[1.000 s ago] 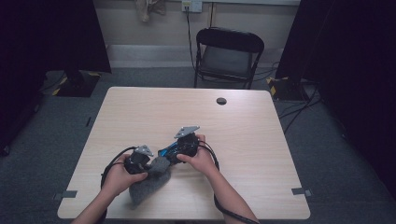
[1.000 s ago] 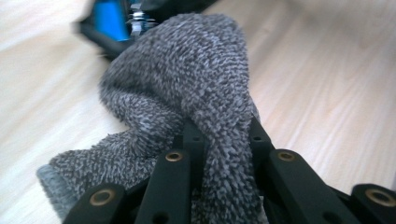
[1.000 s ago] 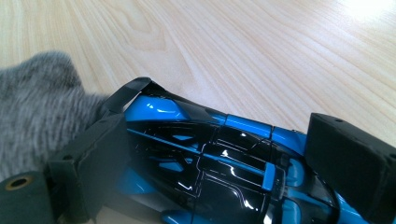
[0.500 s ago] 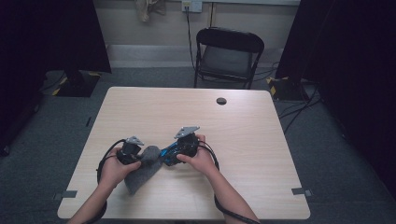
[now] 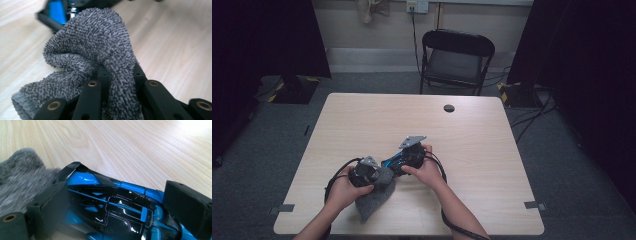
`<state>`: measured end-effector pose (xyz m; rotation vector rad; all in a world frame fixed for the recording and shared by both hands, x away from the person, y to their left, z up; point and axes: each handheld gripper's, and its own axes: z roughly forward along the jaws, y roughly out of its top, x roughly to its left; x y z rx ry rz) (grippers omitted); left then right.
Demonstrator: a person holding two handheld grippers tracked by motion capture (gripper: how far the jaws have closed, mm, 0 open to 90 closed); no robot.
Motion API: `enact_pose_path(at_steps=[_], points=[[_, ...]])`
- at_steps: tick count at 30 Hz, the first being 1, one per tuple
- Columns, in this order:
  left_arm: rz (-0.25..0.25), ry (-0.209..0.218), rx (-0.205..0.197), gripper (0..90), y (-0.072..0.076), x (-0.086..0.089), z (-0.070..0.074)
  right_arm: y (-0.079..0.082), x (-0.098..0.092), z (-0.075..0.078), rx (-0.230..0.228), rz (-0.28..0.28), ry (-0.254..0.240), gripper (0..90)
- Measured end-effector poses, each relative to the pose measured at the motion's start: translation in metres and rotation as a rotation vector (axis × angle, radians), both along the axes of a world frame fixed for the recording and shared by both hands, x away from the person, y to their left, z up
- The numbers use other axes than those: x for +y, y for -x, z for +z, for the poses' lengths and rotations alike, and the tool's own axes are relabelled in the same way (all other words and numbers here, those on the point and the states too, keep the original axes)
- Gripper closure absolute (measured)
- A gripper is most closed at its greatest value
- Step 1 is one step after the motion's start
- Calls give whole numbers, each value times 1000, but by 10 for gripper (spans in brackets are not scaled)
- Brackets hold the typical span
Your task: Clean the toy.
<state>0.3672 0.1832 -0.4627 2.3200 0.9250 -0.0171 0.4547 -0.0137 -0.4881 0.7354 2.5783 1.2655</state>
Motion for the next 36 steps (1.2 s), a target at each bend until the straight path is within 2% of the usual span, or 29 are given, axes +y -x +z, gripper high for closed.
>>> enact_pose_path(at_steps=[2,3,5,9,10,13,15,19,22,25,29,30,32,34,36], points=[[-9,1,-1,760,2,-1,1,0,0,0,-1,1,-2,63],[-11,-15,-12,758,1,0,4,0,0,0,-1,3,2,63],[-2,-5,-5,757,-1,3,5,-1,0,1,3,0,10,61],[11,-21,-23,754,-3,8,6,-2,1,6,6,-11,55,58],[19,-13,-23,753,-3,10,6,-2,0,7,8,-19,69,69],[32,-6,-23,751,-5,16,7,-2,-9,11,8,-35,65,133],[43,-5,-28,749,-6,17,7,-2,-15,11,21,-46,71,135],[57,-1,-33,747,-8,21,8,-1,-26,9,50,-97,48,135],[73,6,-39,746,-10,25,11,1,-29,8,53,-99,32,133],[101,1,-54,746,-13,31,14,1,-32,6,68,-114,10,130],[157,28,-65,746,-20,44,18,2,-32,5,59,-114,-1,129],[157,28,-65,746,-20,44,18,2,-32,5,59,-114,-1,129],[196,32,-74,746,-26,53,19,2,-30,7,65,-126,18,133],[206,31,-75,746,-28,55,19,4,-27,9,70,-136,34,132],[236,27,-82,742,-32,61,14,6,-24,10,67,-134,39,131]])
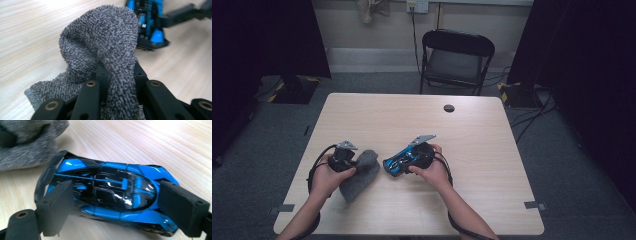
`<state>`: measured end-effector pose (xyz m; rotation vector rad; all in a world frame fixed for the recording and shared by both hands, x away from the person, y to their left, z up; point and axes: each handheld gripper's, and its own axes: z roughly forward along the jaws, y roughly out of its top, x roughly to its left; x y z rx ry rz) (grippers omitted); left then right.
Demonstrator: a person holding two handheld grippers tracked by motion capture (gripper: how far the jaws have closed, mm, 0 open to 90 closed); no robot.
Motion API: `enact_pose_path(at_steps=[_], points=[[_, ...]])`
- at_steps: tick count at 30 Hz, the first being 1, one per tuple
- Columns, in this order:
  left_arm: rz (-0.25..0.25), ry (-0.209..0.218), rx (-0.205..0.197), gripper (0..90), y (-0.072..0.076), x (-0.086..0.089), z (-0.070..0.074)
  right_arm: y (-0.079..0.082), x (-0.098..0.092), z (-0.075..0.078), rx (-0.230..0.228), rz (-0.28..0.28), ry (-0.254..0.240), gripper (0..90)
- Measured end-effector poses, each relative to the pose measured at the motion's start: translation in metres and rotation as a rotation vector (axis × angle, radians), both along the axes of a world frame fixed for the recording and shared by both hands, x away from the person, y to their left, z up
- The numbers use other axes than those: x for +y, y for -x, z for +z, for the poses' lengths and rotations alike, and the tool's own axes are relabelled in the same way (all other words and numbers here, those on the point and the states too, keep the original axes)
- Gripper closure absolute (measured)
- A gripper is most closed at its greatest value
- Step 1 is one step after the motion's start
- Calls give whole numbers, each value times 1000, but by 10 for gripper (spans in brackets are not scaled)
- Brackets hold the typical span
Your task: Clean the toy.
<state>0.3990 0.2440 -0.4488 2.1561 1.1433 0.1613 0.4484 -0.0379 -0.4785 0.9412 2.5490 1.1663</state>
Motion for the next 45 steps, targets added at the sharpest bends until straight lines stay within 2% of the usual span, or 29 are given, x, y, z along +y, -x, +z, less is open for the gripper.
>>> enact_pose_path(at_steps=[4,6,8,11,13,16,19,22,24,26,27,30,31,32,33,34,36,39,40,41,44,45], points=[[11,-2,0,698,-1,1,-11,3,5,-1,-24,-26,11,130],[6,2,-7,643,0,0,-16,3,6,-2,-39,-28,14,121],[-2,-4,-15,559,0,0,-17,4,7,-4,-51,-24,13,106],[-26,-20,-45,386,-1,-3,-20,4,9,-4,-57,-21,20,76],[-37,-59,-73,316,0,-5,-20,5,10,-6,-68,-19,14,53],[-31,-77,-89,228,0,-3,-16,5,9,-8,-77,-19,-2,50],[-45,-90,-119,234,0,1,-10,5,8,-10,-89,-15,-12,50],[-91,-73,-148,255,0,2,-8,5,8,-9,-83,-14,-7,50],[-103,-95,-135,258,0,3,-12,5,9,-9,-77,-15,-3,50],[-91,-107,-123,301,-1,5,-14,5,9,-8,-76,-15,-1,50],[-84,-105,-77,346,0,9,-20,5,9,-8,-75,-15,-1,50],[-80,-83,-37,487,0,15,-23,5,9,-8,-77,-15,-1,50],[-76,-68,-15,643,0,16,-24,5,9,-8,-77,-15,-1,50],[-76,-68,-15,679,0,16,-24,5,9,-9,-78,-15,-2,50],[-37,-49,14,731,-3,17,-23,5,9,-9,-79,-15,-2,50],[-16,-39,25,747,-6,17,-22,5,9,-9,-79,-14,-4,50],[16,-11,-6,760,-14,17,-17,5,9,-9,-82,-15,-4,50],[7,25,-40,762,-33,8,-7,5,9,-9,-83,-14,-6,50],[7,25,-40,762,-33,8,-7,5,9,-9,-82,-14,-5,50],[1,32,-53,762,-47,-3,-2,5,9,-9,-82,-13,-5,50],[-29,17,-60,760,-69,-24,2,5,9,-9,-82,-12,-5,50],[-38,11,-46,759,-76,-31,3,5,9,-9,-83,-12,-7,50]])
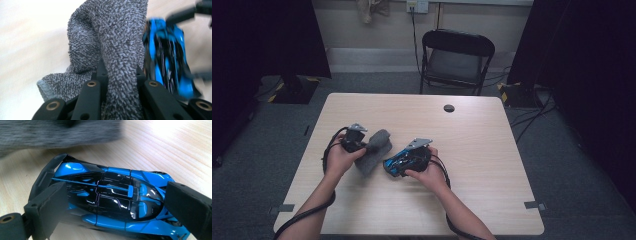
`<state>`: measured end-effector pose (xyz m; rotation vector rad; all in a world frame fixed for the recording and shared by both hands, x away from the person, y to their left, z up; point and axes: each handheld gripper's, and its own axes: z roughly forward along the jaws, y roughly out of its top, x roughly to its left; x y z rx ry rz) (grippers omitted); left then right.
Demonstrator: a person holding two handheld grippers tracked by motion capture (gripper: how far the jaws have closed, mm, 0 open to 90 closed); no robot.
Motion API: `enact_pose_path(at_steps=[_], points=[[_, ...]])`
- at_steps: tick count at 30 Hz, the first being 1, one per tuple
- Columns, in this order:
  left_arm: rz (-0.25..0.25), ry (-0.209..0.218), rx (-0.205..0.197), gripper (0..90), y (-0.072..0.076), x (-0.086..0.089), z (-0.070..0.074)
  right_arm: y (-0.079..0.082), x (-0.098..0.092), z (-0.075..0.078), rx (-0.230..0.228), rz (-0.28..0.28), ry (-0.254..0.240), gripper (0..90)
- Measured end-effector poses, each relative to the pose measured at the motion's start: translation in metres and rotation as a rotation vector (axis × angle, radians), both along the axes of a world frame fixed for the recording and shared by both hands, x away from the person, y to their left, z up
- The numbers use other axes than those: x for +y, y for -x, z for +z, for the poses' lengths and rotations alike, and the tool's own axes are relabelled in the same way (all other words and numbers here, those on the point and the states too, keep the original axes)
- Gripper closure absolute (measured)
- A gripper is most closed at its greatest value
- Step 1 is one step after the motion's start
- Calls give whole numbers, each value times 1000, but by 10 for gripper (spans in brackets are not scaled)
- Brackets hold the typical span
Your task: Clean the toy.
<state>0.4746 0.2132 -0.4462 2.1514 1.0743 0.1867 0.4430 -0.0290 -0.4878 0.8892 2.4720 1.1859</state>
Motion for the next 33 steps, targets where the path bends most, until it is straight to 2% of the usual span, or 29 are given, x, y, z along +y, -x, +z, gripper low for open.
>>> enact_pose_path(at_steps=[1,2,3,4,7,8,11,12,14,15,17,23,26,33], points=[[0,0,0,757,0,0,0,0,0,0,0,0,0,50],[-5,-12,-2,756,-12,-10,0,0,0,0,0,1,-2,50],[-5,-12,-2,755,-12,-10,0,0,0,0,-1,0,-3,50],[-17,-38,-12,754,-23,-20,-1,0,0,0,0,1,-2,50],[-32,-42,7,751,-30,-28,-3,0,0,0,2,3,2,50],[-45,-77,-5,750,-36,-37,-6,0,0,0,3,4,2,50],[-47,-63,-2,748,-39,-44,-11,0,0,0,2,4,1,50],[-64,-86,11,748,-41,-52,-15,0,0,0,1,4,0,50],[-80,-44,44,748,-42,-56,-20,0,0,0,0,4,-4,50],[-84,-41,49,747,-42,-58,-22,0,0,0,-1,3,-4,50],[-93,-55,54,746,-42,-60,-23,0,0,0,-2,3,-5,50],[-105,-5,90,748,-38,-58,-27,0,-1,0,0,6,-4,49],[-113,1,98,749,-35,-54,-27,-1,-1,0,-1,7,-4,50],[-136,-13,113,751,-29,-46,-24,-1,-1,0,3,11,-1,50]])
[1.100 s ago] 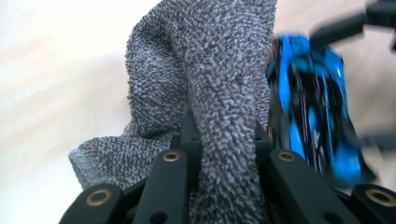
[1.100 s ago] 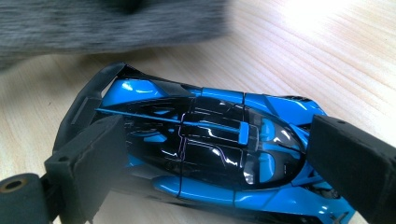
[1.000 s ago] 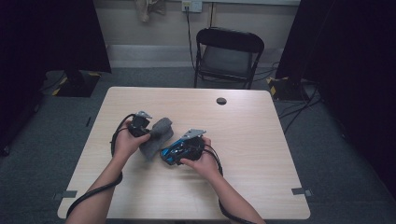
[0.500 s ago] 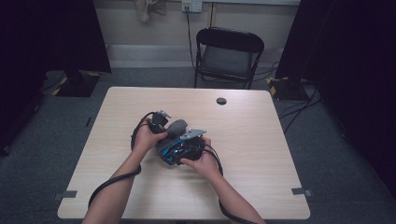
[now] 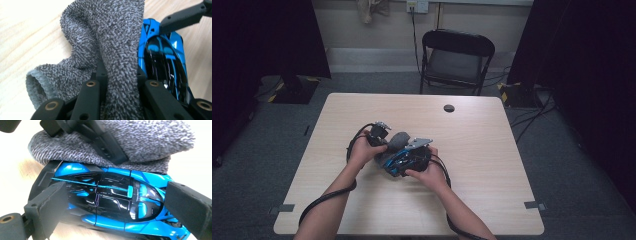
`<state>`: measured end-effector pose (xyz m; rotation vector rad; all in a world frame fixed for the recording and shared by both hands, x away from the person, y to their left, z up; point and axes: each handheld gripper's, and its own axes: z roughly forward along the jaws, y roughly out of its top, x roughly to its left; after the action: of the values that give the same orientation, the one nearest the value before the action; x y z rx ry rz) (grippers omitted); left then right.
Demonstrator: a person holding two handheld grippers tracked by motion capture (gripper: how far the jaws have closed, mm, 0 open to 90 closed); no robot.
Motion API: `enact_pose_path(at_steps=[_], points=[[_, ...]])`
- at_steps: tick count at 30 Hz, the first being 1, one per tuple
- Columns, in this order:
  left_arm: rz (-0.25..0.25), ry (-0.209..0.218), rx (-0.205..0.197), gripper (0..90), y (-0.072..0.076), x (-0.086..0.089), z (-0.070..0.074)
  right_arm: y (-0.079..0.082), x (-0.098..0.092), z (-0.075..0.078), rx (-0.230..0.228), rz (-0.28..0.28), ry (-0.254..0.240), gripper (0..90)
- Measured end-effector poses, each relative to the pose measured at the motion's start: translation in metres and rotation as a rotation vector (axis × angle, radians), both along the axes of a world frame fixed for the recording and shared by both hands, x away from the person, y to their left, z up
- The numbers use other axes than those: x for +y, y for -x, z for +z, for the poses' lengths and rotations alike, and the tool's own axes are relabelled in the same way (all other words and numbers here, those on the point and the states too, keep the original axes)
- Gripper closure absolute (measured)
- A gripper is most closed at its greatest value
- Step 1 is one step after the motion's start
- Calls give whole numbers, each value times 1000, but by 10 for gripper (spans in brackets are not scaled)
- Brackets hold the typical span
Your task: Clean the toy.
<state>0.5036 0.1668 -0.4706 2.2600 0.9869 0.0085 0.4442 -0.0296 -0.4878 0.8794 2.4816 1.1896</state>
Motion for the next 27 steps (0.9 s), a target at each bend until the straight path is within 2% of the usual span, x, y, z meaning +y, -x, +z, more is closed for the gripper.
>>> enact_pose_path(at_steps=[17,22,27], points=[[2,8,35,753,20,31,5,-1,0,1,4,6,5,49],[-1,-1,44,752,26,39,6,-1,0,1,4,6,6,49],[-22,1,56,753,35,48,9,-1,0,1,4,6,6,49]])
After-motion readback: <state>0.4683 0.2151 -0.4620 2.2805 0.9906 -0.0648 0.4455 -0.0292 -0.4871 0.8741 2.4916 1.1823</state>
